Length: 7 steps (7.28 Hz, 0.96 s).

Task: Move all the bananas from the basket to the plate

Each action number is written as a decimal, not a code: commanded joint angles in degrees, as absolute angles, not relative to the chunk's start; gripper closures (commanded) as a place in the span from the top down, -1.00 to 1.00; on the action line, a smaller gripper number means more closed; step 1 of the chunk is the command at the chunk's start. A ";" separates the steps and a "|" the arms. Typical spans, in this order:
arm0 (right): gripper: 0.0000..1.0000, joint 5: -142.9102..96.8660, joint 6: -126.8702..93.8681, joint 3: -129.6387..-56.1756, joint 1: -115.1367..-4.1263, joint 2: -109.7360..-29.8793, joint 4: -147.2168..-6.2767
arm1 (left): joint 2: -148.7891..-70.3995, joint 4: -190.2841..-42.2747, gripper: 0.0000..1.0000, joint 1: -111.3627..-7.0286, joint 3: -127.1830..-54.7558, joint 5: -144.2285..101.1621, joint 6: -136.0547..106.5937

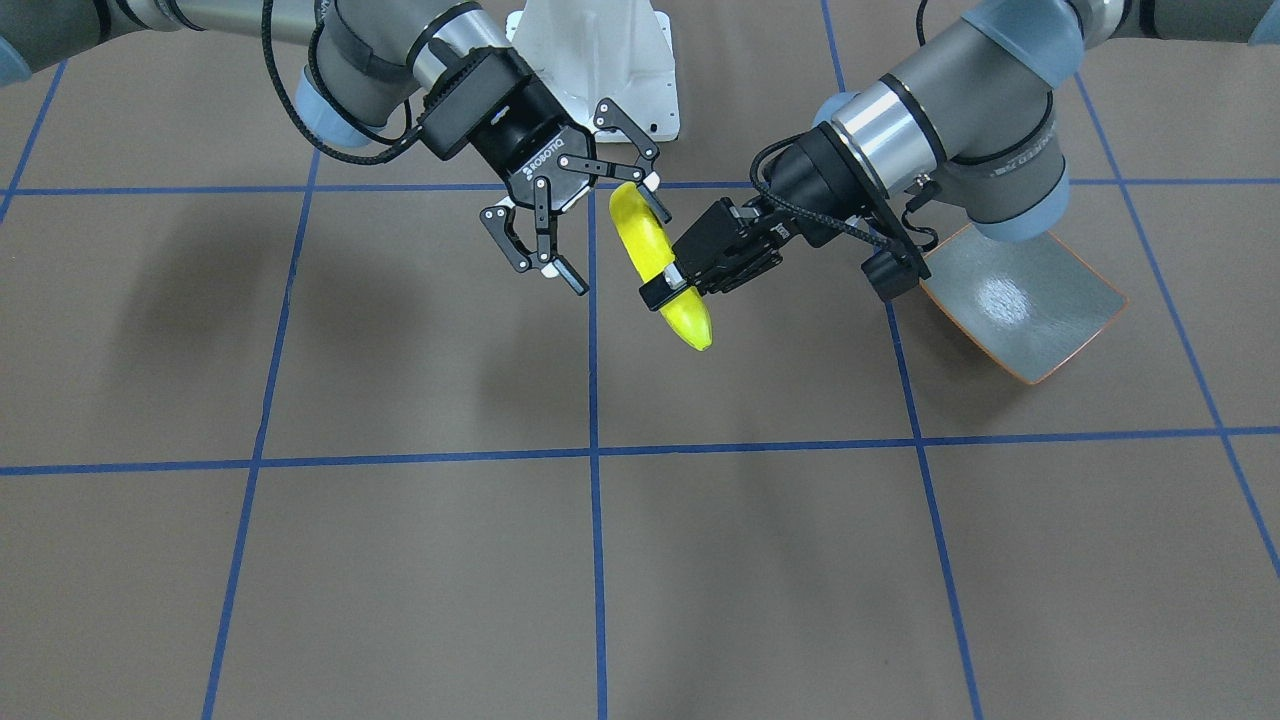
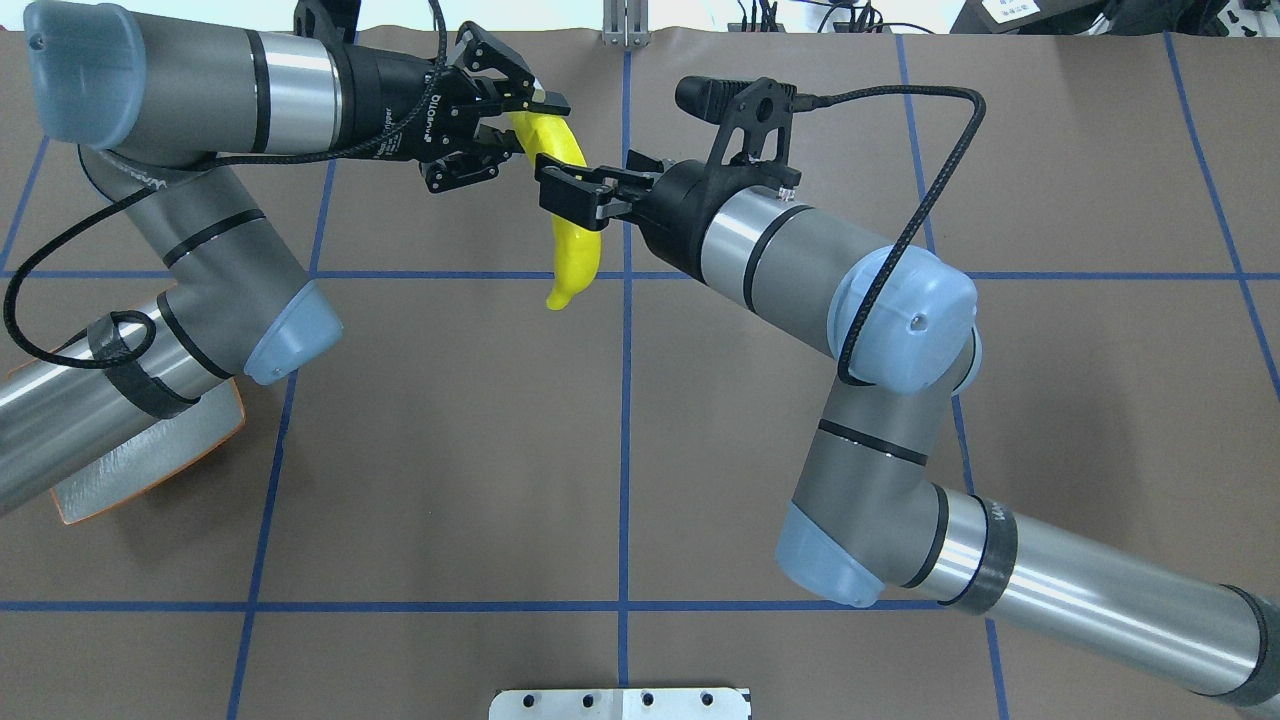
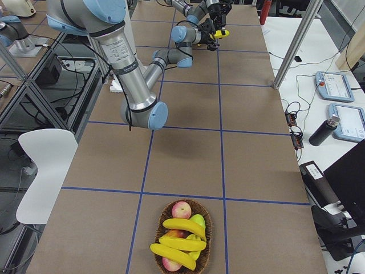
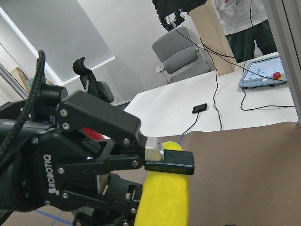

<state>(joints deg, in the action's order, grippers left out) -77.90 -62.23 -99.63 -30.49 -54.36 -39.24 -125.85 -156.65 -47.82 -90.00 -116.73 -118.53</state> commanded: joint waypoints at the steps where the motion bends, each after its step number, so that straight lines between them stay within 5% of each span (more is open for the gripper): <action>1: 0.96 -88.44 -63.81 -99.67 -38.19 -55.98 -49.07 | -122.72 -157.67 -1.00 -47.99 -91.13 -116.98 -117.87; 7: 0.98 -116.77 -51.11 -98.09 -59.47 -68.79 -53.17 | -108.66 -157.33 -1.00 -54.64 -96.94 -129.23 -113.39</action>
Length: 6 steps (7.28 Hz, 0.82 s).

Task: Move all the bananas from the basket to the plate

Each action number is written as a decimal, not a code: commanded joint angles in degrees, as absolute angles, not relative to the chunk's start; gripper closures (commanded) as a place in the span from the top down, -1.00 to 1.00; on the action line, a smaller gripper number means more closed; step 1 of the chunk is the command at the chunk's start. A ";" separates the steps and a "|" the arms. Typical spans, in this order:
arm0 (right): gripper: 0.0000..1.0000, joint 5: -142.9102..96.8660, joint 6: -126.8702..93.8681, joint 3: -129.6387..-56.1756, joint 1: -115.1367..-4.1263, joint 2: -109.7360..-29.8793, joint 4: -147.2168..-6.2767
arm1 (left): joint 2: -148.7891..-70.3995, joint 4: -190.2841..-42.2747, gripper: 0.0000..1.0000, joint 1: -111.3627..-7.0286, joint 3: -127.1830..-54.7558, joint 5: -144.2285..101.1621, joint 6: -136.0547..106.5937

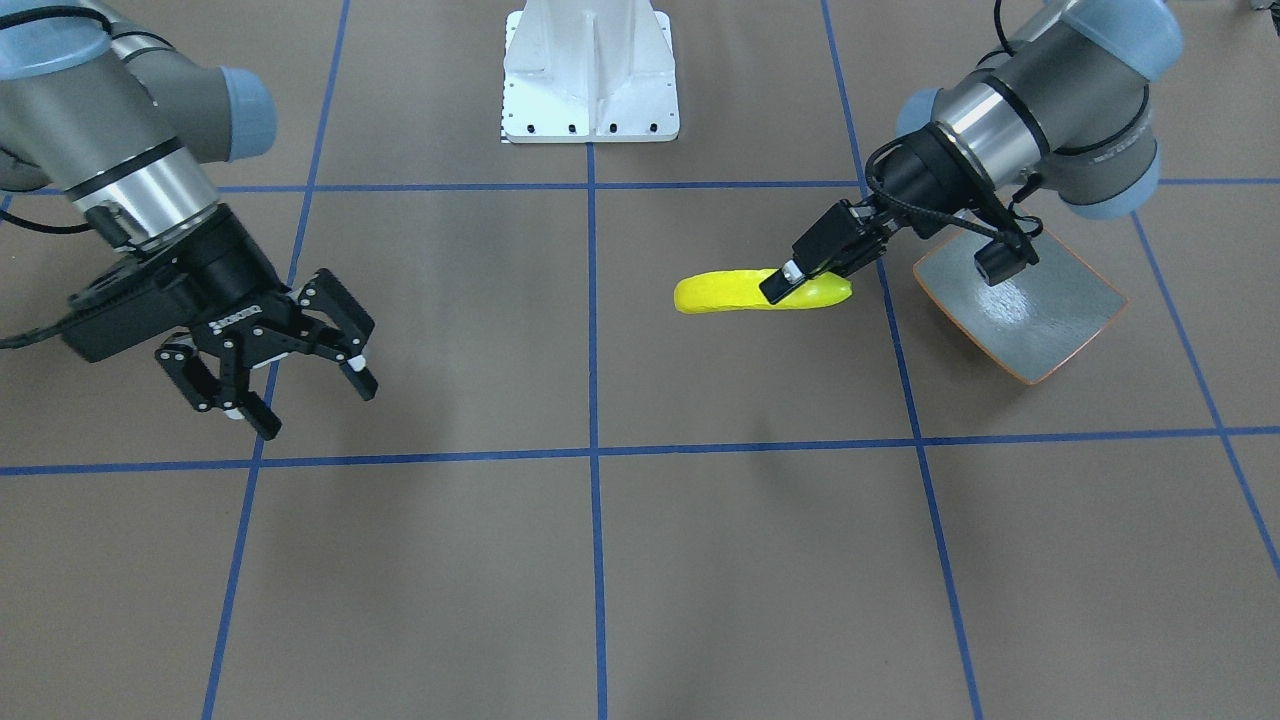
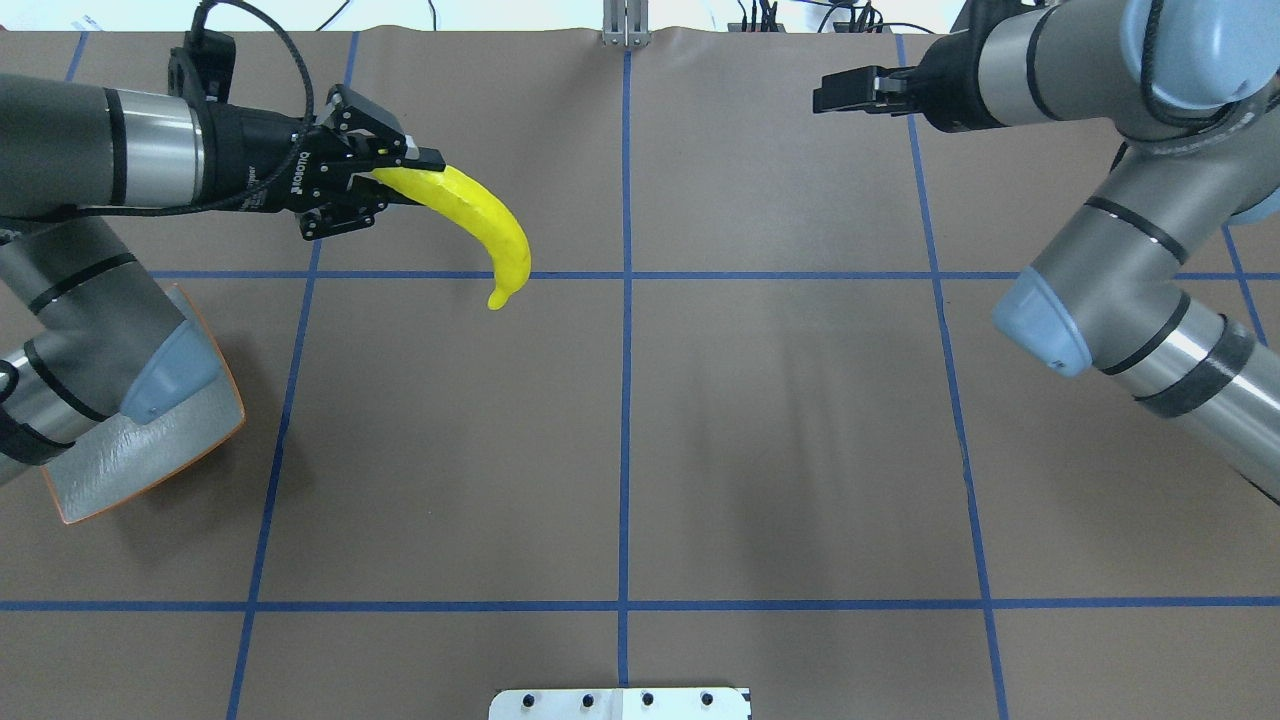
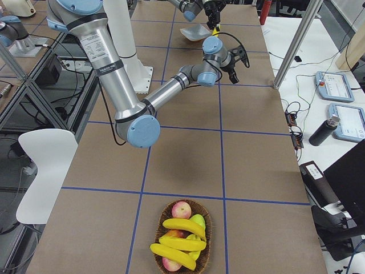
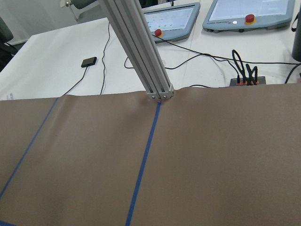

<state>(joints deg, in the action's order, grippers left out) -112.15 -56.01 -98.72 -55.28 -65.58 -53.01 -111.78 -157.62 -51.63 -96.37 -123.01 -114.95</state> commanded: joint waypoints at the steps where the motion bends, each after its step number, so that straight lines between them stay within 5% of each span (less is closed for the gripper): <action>1: 0.98 -120.63 -47.24 -96.17 -62.90 -70.30 -53.26 | -106.63 -157.32 -1.00 -59.19 -97.29 -136.51 -113.29; 6: 0.98 -128.21 -22.47 -84.14 -75.03 -74.09 -53.35 | -88.62 -157.06 -1.00 -67.68 -99.05 -149.50 -98.37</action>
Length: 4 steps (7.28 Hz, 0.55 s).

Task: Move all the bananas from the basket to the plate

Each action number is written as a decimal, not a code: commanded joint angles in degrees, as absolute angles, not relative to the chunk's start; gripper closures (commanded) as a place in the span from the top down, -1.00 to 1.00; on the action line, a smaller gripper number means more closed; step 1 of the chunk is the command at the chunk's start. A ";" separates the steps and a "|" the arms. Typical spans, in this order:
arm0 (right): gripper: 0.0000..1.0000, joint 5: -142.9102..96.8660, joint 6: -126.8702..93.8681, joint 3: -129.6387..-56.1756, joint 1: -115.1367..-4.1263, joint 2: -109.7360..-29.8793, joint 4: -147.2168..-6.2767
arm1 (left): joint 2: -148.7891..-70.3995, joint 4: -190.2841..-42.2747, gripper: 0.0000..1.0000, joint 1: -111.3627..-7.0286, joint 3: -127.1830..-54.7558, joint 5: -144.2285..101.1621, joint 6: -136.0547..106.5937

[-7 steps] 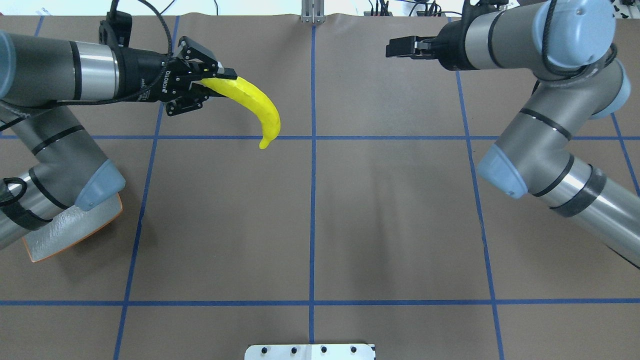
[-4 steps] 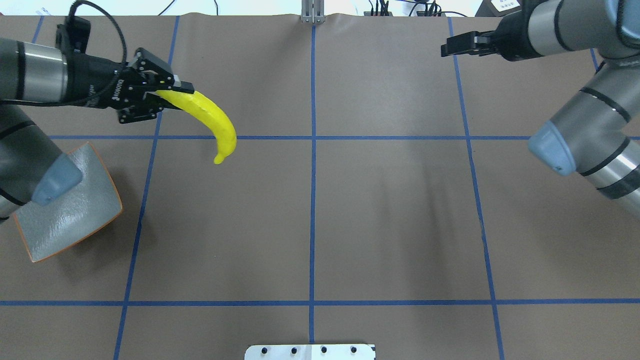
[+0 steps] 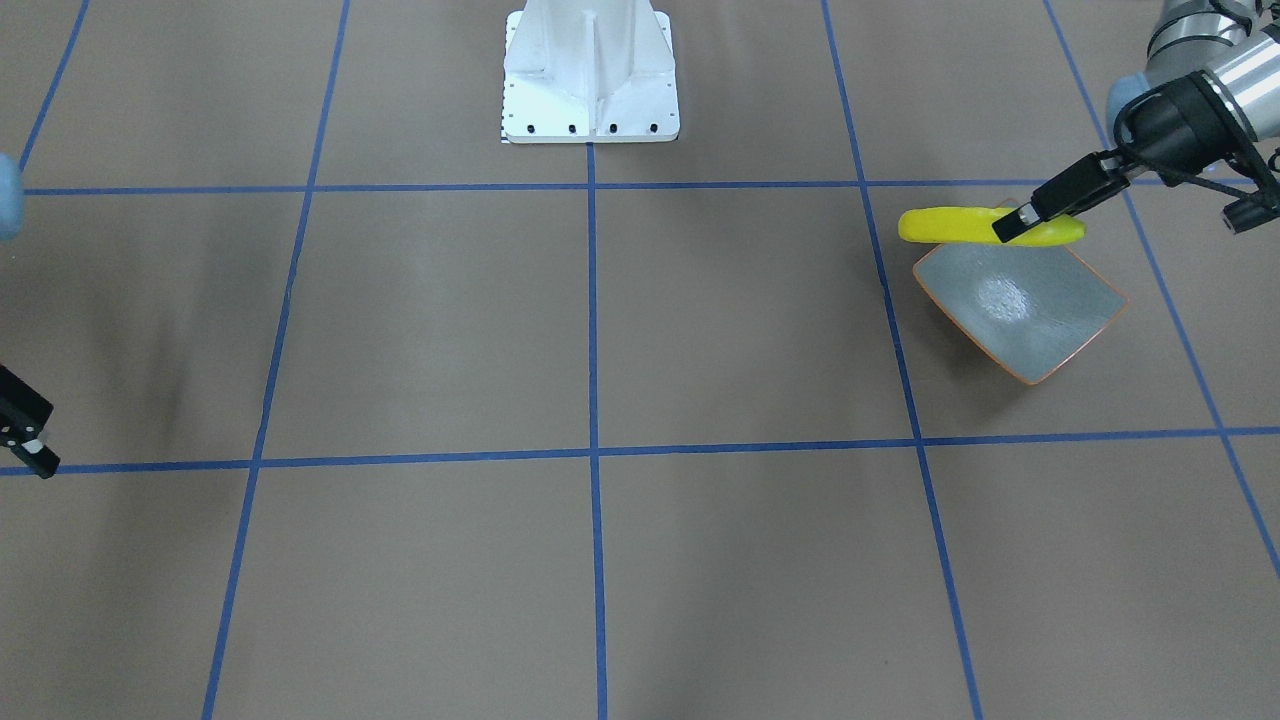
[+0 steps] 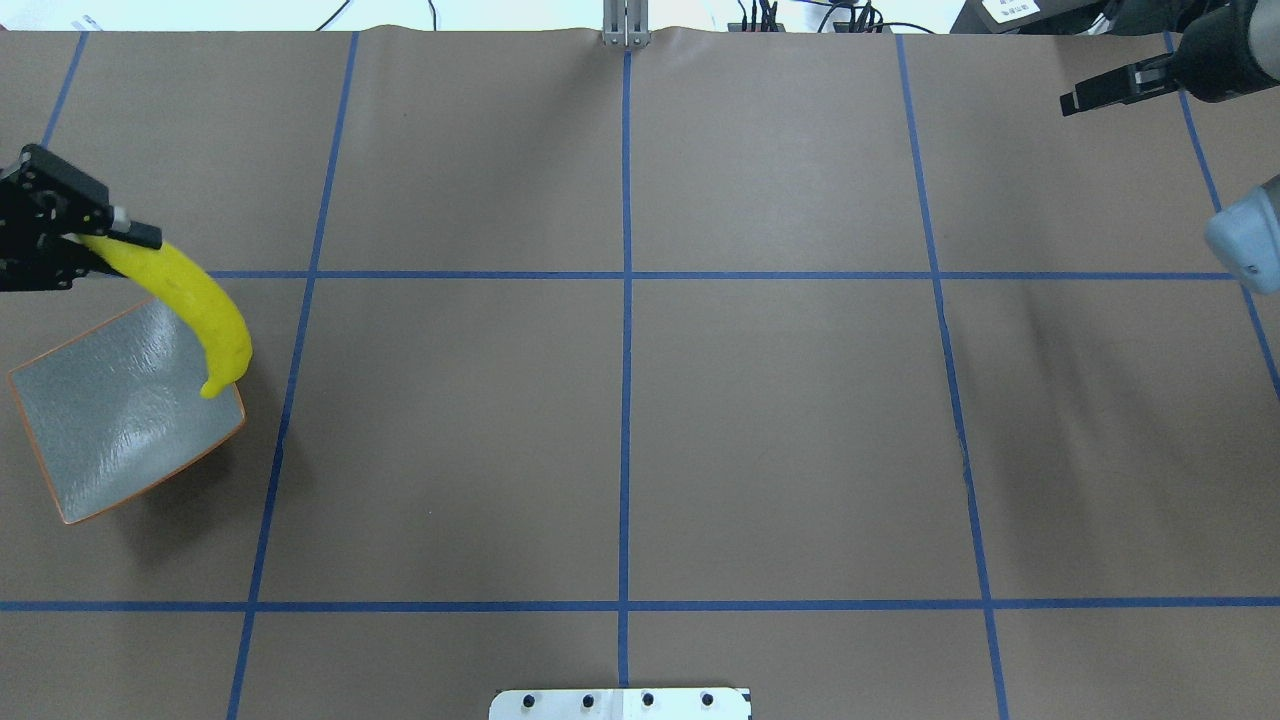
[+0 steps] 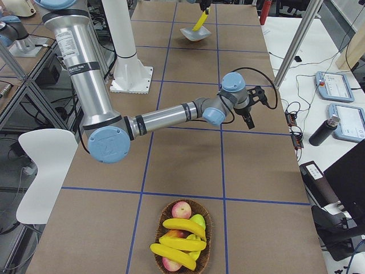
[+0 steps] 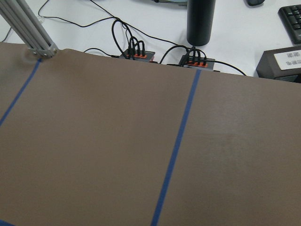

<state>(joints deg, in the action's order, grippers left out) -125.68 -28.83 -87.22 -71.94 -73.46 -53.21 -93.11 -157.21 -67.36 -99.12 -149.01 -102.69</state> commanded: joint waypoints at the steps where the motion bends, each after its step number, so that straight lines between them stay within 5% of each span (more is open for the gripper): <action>1: 0.98 -129.89 -17.71 -82.46 -77.49 -74.96 -53.35 | -86.85 -157.15 -1.00 -67.41 -99.23 -149.41 -98.00; 4: 0.98 -133.33 -3.56 -81.47 -82.69 -75.23 -61.41 | -80.42 -156.97 -1.00 -66.89 -97.48 -148.71 -87.55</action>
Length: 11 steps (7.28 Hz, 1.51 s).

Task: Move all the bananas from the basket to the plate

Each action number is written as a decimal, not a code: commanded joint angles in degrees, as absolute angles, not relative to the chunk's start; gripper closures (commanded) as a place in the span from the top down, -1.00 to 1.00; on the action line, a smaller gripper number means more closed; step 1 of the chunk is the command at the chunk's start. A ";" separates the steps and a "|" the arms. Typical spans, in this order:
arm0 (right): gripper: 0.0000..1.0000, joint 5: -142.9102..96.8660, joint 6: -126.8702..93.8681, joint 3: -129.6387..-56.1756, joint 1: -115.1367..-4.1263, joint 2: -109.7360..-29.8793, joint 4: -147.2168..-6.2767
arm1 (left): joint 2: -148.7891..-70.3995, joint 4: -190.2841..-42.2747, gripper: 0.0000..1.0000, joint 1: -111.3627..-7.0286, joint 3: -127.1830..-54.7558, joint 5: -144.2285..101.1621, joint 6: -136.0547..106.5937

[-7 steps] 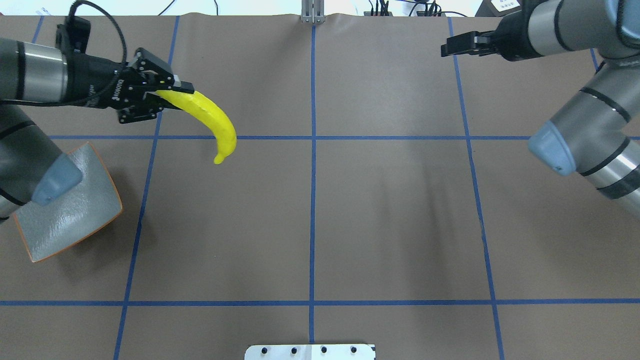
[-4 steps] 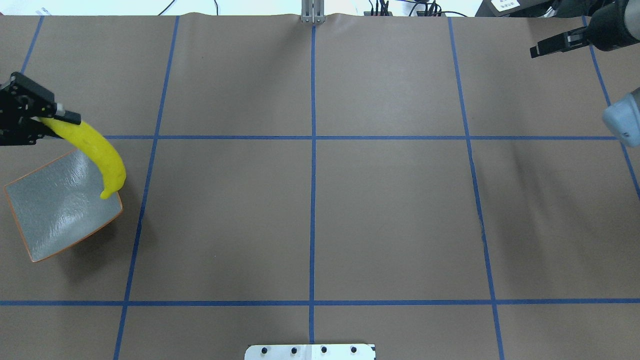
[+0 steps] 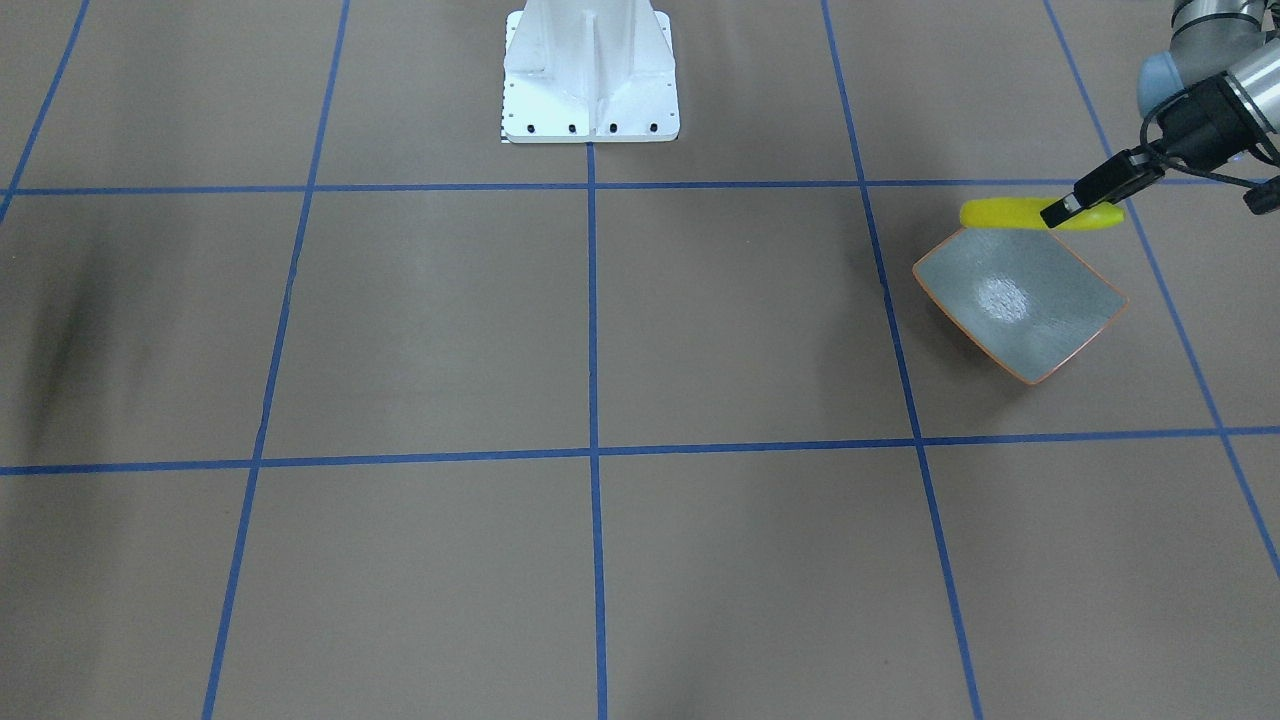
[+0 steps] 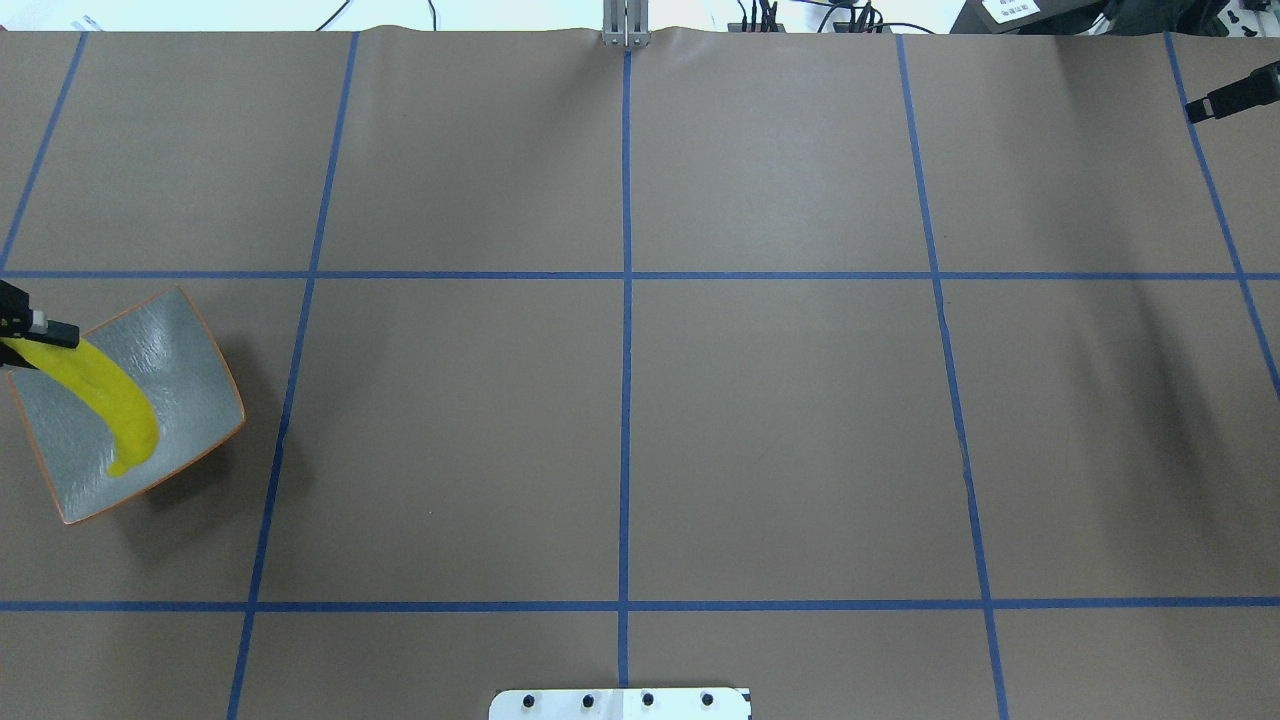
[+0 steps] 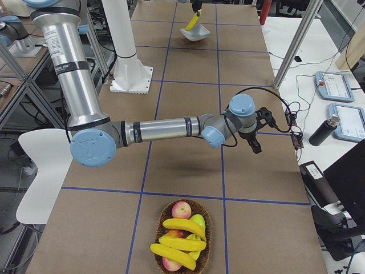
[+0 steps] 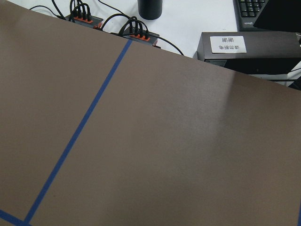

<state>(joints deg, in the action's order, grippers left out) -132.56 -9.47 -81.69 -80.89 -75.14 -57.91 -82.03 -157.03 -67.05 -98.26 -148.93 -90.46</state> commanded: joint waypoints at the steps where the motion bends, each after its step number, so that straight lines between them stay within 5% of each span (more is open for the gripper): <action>1: 0.99 -133.33 -2.38 -81.47 -83.05 -75.15 -62.13 | -79.81 -156.97 -1.00 -66.54 -97.30 -148.62 -87.45; 11: 0.99 -132.98 -2.37 -81.47 -82.97 -74.71 -62.23 | -94.91 -156.80 -1.00 -65.48 -80.00 -141.79 -87.45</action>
<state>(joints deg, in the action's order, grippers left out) -132.99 -2.37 -81.48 -83.01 -74.77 -62.23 -92.95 -156.80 -65.66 -82.38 -143.82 -87.45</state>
